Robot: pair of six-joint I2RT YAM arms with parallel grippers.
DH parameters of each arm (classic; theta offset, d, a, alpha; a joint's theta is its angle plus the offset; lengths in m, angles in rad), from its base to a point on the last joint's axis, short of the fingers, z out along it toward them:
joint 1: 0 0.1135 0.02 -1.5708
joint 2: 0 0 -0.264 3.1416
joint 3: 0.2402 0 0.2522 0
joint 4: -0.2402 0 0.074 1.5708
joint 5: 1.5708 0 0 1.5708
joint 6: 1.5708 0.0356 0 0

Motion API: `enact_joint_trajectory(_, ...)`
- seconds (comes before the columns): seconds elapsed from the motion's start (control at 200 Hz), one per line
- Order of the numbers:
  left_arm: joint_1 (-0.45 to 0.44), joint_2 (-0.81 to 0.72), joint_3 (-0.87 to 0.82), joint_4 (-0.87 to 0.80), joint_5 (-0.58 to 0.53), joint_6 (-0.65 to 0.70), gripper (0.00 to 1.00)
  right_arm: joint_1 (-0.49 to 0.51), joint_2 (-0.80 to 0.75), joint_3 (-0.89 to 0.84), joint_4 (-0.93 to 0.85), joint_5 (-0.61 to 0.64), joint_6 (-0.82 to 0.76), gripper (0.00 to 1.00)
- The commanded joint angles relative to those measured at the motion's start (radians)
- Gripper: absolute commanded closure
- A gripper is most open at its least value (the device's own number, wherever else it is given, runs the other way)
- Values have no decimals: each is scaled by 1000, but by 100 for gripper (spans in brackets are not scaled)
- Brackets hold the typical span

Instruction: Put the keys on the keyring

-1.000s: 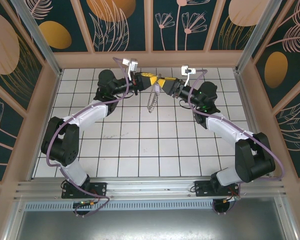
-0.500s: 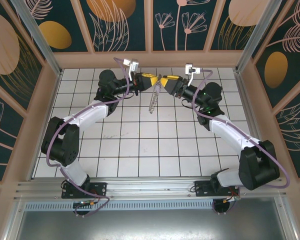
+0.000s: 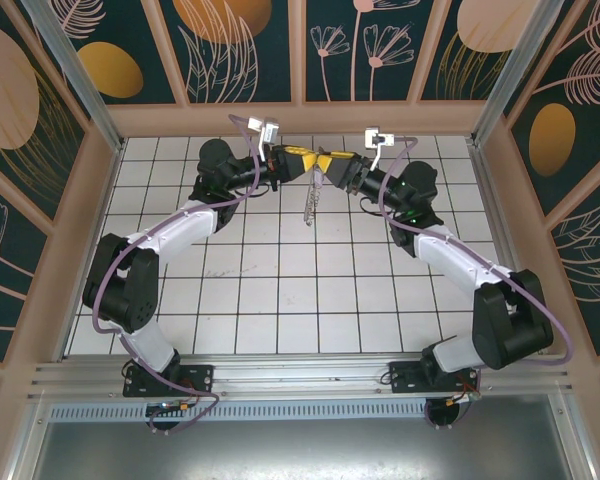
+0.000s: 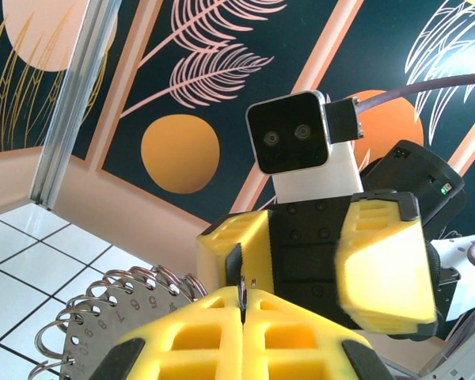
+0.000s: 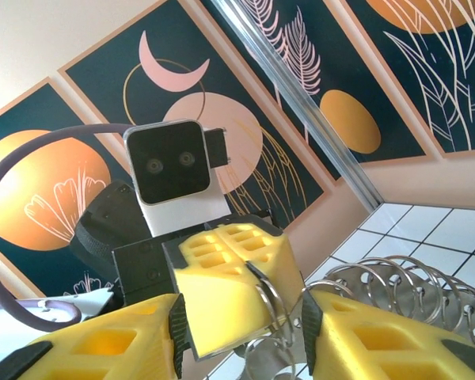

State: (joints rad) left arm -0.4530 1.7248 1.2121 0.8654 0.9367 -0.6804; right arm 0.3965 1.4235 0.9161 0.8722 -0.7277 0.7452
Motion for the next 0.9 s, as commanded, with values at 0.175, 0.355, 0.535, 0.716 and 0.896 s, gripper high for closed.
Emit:
enact_joint_trajectory(0.175, -7, -21, 43, 38, 12, 11, 100, 20, 14, 39, 51, -23, 10, 68)
enact_joint_trajectory(0.355, -9, -20, 43, 47, 11, 2, 100, 25, 27, 29, 66, -19, 16, 78)
enact_joint_trajectory(0.535, -10, -19, 40, 52, 13, -1, 100, 26, 48, 32, 94, -15, 31, 78)
enact_joint_trajectory(0.716, -13, -17, 33, 52, 14, -2, 100, 24, 61, 48, 112, -12, 38, 93)
enact_joint_trajectory(0.896, -15, -18, 33, 51, -1, -11, 100, 4, 55, 53, 113, -16, 40, 100)
